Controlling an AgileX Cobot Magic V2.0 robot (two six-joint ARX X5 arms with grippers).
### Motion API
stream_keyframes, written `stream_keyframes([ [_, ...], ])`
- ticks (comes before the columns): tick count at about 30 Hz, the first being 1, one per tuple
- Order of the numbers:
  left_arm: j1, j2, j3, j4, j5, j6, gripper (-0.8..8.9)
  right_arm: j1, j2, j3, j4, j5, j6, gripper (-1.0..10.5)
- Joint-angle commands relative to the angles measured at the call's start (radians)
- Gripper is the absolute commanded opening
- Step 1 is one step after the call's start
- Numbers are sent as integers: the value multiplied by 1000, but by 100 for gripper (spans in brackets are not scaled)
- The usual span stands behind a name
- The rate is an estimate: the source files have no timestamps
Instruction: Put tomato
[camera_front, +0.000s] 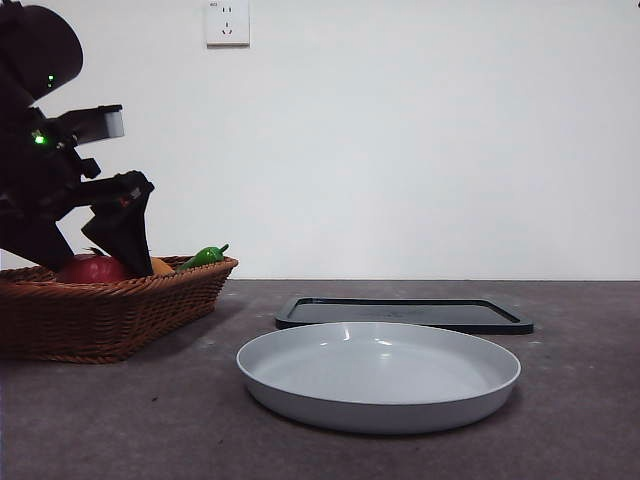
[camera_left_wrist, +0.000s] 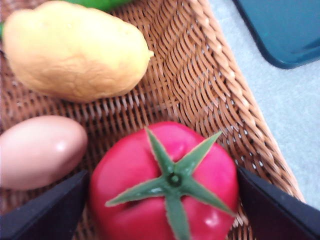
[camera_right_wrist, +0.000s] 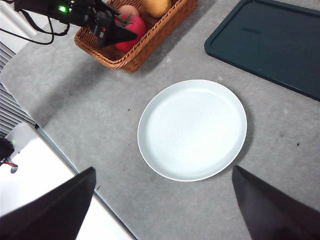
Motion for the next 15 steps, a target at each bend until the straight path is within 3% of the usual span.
stream_keyframes([
  [1, -3, 34, 16, -5, -4, 8, 466, 4, 7, 19, 3, 0, -3, 433],
  [9, -3, 32, 16, -10, -4, 4, 305, 4, 7, 19, 3, 0, -3, 433],
  [15, -3, -16, 26, -14, -3, -16, 303, 4, 7, 19, 3, 0, -4, 433],
])
